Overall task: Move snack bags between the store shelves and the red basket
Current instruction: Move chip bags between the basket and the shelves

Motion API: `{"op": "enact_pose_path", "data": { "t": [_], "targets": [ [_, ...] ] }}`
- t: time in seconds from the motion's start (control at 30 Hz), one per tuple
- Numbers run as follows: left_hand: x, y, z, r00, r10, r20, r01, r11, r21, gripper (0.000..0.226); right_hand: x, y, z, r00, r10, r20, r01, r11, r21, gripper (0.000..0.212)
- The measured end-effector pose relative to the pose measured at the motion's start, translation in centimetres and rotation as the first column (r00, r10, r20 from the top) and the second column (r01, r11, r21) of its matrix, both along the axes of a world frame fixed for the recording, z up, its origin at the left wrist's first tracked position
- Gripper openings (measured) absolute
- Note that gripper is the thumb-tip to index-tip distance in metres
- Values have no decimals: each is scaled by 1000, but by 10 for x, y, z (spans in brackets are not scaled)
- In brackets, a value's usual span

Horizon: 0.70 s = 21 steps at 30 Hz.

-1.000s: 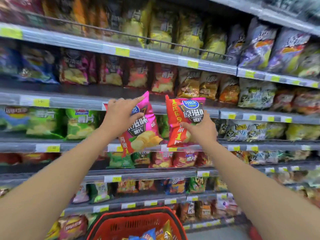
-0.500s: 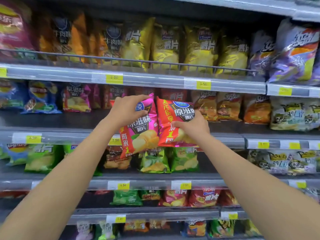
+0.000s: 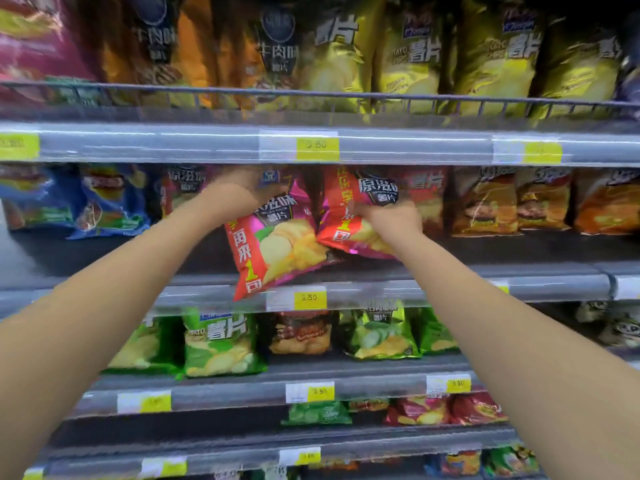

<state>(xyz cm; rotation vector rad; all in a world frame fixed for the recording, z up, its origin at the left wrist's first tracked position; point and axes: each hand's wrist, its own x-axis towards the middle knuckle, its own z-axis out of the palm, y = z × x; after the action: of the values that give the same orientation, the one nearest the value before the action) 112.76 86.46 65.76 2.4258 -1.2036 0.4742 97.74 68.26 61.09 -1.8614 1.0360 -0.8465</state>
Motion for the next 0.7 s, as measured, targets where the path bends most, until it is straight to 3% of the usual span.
{"op": "enact_pose_path", "data": {
  "t": [0.07,0.23,0.37,0.47,0.57,0.7],
  "targets": [
    [20,12,2,999,6,41,-7,999,35,63,26,12,-3,1000,0,4,0,1000,-26,109],
    [66,44,-2,993,-90,83,87,995,41,56,76,45,-7,993,-109,39,111,992,-56,95],
    [90,59,-11,930,-232,285,240,971,8,46,111,79,-12,992,-116,43,122,971,-207,92],
    [116,64,-31,883,-152,444,163,986,14,49,140,95,-26,998,-32,-50,18,967,-256,100],
    [136,66,-51,883,-19,468,29,999,-14,61,150,98,-36,988,109,-112,-126,980,-156,98],
    [148,76,-66,943,173,284,-112,969,-218,90,138,80,-31,964,225,141,-240,965,102,108]
  ]
}}
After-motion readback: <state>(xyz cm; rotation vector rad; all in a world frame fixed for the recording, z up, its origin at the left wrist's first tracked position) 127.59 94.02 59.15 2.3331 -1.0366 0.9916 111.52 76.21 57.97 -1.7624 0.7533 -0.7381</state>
